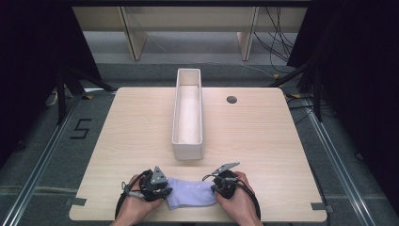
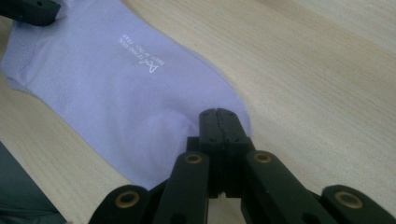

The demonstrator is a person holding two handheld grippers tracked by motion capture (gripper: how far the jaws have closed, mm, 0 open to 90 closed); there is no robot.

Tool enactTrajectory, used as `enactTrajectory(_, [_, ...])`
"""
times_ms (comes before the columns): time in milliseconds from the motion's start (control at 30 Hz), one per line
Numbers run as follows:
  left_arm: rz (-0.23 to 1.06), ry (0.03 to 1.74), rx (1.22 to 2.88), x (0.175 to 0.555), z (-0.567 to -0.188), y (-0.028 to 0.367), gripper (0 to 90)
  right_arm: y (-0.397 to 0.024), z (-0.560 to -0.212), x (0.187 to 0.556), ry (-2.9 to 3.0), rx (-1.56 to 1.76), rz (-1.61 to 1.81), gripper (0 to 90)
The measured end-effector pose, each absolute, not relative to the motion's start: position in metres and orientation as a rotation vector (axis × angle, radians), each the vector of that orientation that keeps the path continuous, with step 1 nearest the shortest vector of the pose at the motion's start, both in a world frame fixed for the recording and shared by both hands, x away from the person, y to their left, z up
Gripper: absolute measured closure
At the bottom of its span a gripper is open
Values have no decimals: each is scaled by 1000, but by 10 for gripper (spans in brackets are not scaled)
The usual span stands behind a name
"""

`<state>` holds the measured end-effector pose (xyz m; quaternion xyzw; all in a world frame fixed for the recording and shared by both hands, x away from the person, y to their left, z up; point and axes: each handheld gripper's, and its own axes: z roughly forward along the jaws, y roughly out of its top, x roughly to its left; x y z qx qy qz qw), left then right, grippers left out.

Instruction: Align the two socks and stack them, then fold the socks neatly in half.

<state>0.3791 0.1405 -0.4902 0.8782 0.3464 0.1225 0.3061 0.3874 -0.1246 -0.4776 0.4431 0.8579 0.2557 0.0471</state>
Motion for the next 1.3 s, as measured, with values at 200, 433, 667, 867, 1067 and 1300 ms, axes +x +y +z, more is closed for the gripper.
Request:
enactTrajectory(200, [340, 969, 2271, 378, -485, 148, 604, -127, -473, 387, 2589, 1340, 834, 834])
enactTrajectory(433, [323, 1072, 2139, 375, -474, 173, 466, -143, -456, 387, 2495, 1397, 906, 786])
enactTrajectory(667, [318, 1096, 2081, 373, -474, 180, 491, -154, -453, 382, 2434, 1495, 934, 771])
enactTrajectory(867, [279, 1134, 2023, 369, -480, 181, 539, -154, -454, 384, 2459, 1459, 920, 764])
enactTrajectory(1067, [204, 1155, 1990, 368, -484, 181, 607, -149, -458, 386, 2499, 1432, 912, 757])
enactTrajectory(1300, [186, 1156, 1988, 368, -486, 176, 572, -146, -458, 387, 2507, 1443, 907, 747])
